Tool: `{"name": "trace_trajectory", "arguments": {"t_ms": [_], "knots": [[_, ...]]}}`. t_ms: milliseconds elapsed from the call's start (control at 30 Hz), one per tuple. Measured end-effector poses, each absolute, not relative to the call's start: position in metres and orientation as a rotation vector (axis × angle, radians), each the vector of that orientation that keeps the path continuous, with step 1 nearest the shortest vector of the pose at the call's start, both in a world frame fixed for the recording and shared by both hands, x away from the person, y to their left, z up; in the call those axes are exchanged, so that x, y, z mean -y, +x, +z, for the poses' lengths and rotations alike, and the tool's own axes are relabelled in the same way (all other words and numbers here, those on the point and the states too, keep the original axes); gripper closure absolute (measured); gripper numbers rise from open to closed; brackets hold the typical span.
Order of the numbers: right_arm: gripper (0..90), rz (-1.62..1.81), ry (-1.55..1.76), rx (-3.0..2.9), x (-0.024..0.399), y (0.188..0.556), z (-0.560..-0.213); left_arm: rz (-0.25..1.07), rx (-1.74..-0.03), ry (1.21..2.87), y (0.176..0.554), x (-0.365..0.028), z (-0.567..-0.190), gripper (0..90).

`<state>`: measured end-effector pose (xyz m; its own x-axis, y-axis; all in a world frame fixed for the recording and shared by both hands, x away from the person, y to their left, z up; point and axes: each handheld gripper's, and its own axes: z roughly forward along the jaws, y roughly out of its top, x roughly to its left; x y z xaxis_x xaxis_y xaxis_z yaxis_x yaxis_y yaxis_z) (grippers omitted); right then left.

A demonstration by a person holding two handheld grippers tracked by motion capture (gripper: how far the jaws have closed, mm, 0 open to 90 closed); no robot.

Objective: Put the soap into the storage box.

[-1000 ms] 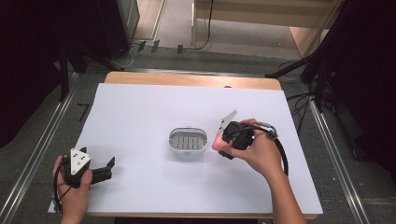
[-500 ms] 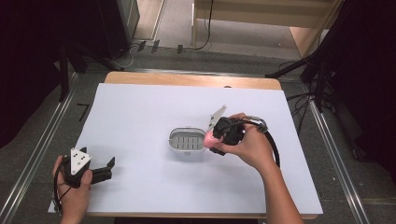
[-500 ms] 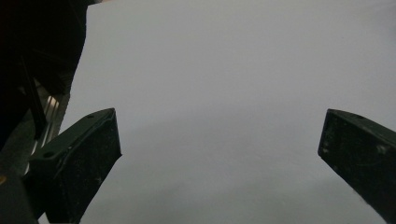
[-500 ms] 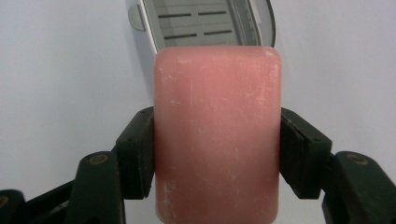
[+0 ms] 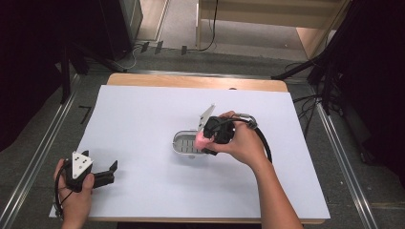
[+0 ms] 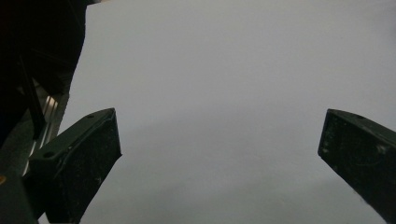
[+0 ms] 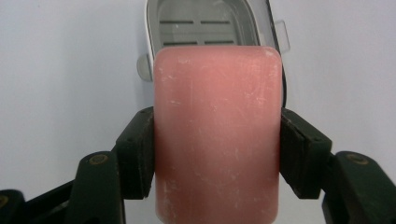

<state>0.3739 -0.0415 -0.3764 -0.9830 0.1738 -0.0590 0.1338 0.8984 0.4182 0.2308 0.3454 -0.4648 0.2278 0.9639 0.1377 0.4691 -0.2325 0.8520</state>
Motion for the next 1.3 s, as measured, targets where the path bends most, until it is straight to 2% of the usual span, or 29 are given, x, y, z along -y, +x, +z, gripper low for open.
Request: {"name": "trace_trajectory", "arguments": {"t_ms": [733,1300], "knots": [[38.8,0.634,0.143,-2.995,0.006,0.384,-0.385,0.909,-1.321,1.812,0.231,-0.346,-0.465,0.0],[38.8,0.605,0.105,-3.009,-0.003,0.388,-0.391,0.905,-1.321,1.811,0.231,-0.346,-0.465,0.0]]}}
